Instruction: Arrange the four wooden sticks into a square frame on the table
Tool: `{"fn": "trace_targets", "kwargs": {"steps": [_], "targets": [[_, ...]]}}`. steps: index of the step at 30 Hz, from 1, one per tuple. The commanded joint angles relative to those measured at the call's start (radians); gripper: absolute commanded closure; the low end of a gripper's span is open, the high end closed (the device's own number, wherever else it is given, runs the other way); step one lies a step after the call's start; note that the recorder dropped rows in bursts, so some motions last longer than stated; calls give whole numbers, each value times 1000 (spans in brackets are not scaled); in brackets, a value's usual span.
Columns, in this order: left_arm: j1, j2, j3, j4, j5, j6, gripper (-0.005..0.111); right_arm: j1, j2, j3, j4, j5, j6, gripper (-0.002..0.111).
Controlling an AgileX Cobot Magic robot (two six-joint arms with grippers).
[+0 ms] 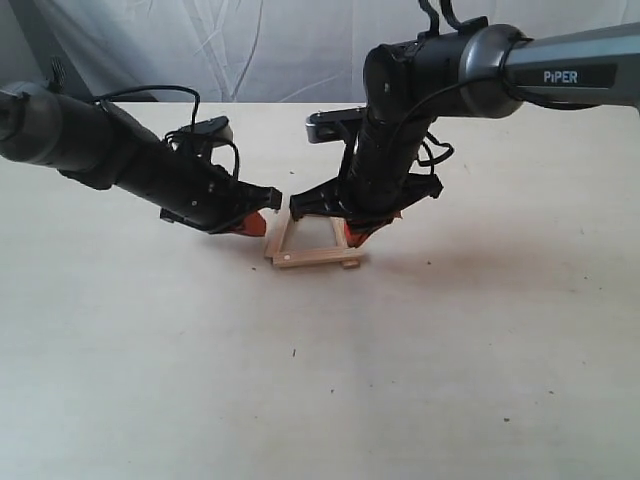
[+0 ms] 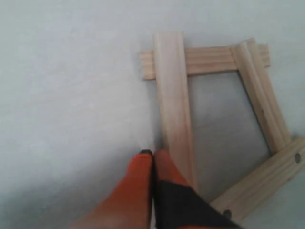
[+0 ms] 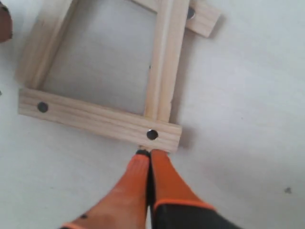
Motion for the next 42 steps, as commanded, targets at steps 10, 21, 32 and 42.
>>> {"fn": "trace_targets", "kwargs": {"steps": [10, 21, 32, 42], "targets": [[-3, 37, -4, -48, 30, 8, 107, 62, 45, 6, 197, -21, -125, 108], [-3, 82, -4, -109, 106, 8, 107, 65, 67, 6, 115, -106, -93, 108], [-1, 82, -4, -107, 106, 2, 107, 71, 75, 6, 59, -82, -88, 108], [-1, 82, -4, -107, 116, 0, 107, 71, 91, 6, 72, -126, -56, 108]]}}
